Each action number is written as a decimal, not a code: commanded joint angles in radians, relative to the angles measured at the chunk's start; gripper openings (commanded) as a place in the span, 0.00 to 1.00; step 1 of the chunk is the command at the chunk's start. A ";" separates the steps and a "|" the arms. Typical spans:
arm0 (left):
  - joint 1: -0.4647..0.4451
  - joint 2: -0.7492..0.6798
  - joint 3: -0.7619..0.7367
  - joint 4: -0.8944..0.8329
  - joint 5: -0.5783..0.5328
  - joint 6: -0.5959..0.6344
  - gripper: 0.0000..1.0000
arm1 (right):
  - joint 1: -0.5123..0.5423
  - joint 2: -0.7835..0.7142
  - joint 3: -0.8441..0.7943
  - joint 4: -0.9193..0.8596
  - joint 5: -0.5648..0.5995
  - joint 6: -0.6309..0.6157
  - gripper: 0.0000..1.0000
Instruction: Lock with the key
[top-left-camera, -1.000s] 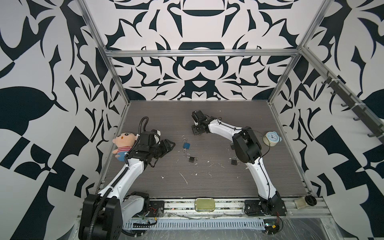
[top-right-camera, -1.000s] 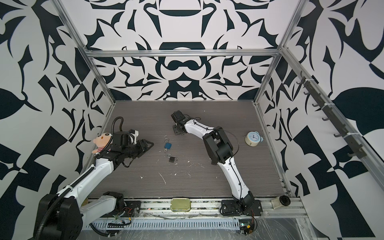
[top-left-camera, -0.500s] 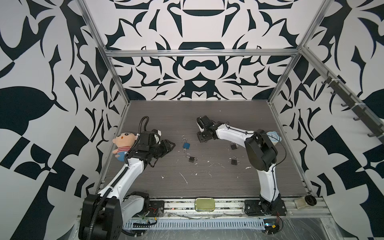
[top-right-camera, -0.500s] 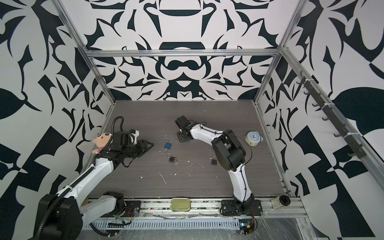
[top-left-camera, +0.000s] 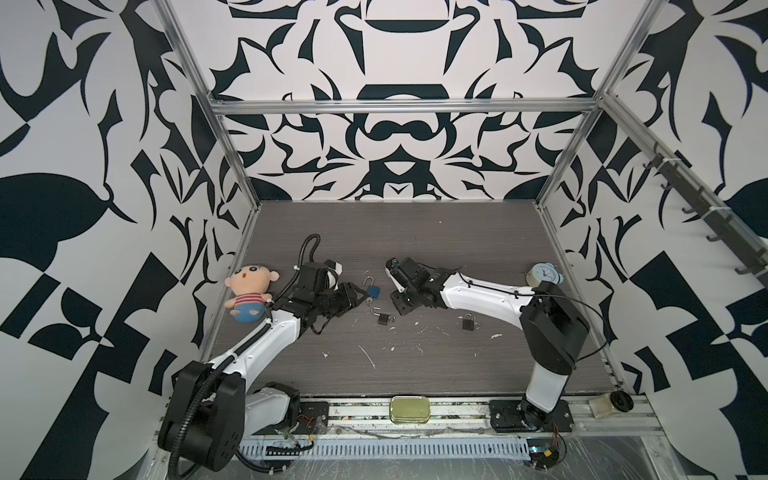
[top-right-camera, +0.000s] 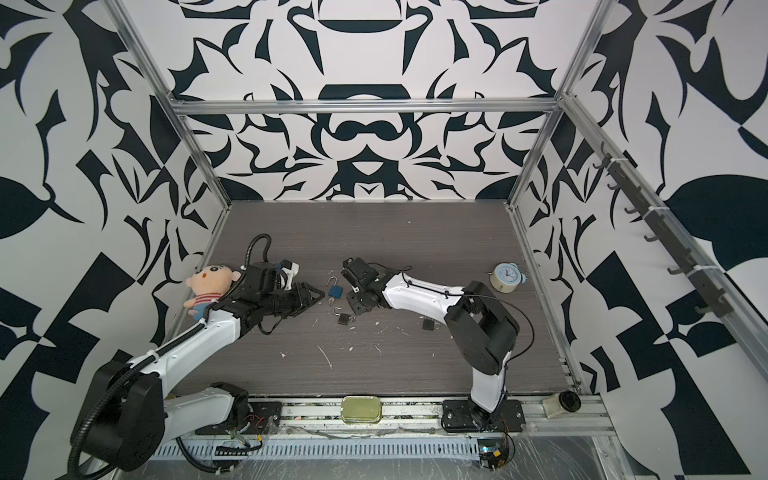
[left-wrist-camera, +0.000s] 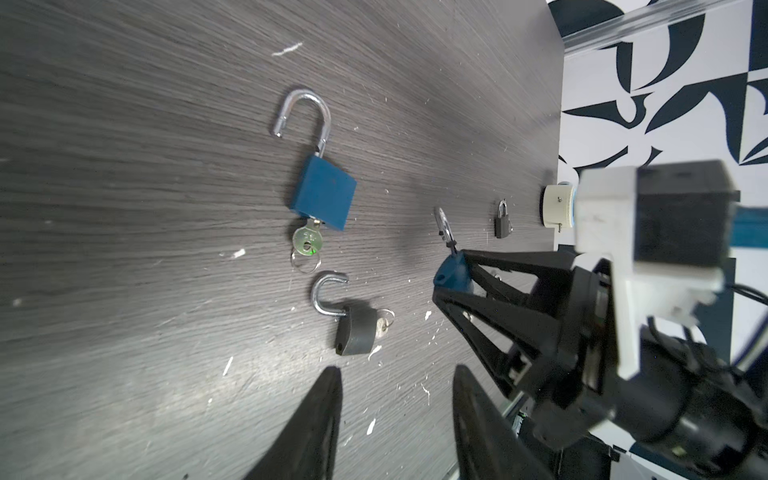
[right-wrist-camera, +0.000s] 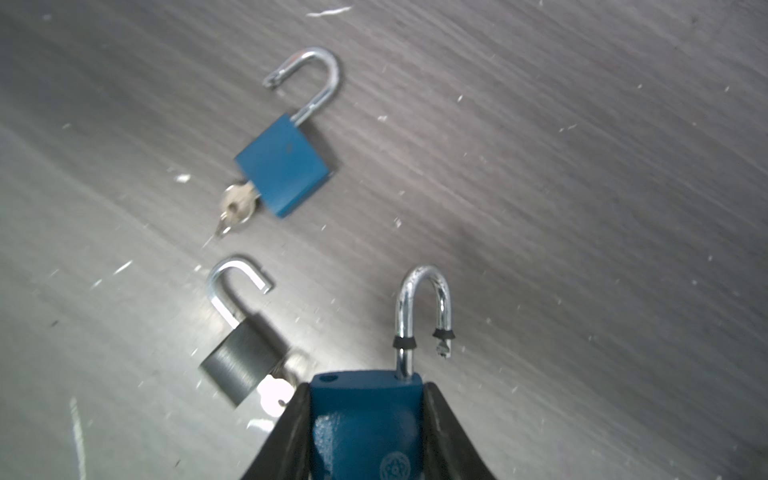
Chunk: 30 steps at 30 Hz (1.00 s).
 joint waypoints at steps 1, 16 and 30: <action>-0.021 0.033 -0.005 0.079 0.035 -0.025 0.46 | 0.017 -0.108 -0.026 0.021 -0.005 0.023 0.00; -0.177 0.191 0.092 0.177 0.034 -0.059 0.44 | 0.074 -0.260 -0.124 0.032 -0.034 0.035 0.00; -0.196 0.259 0.146 0.238 0.067 -0.095 0.43 | 0.091 -0.265 -0.130 0.038 -0.032 0.033 0.00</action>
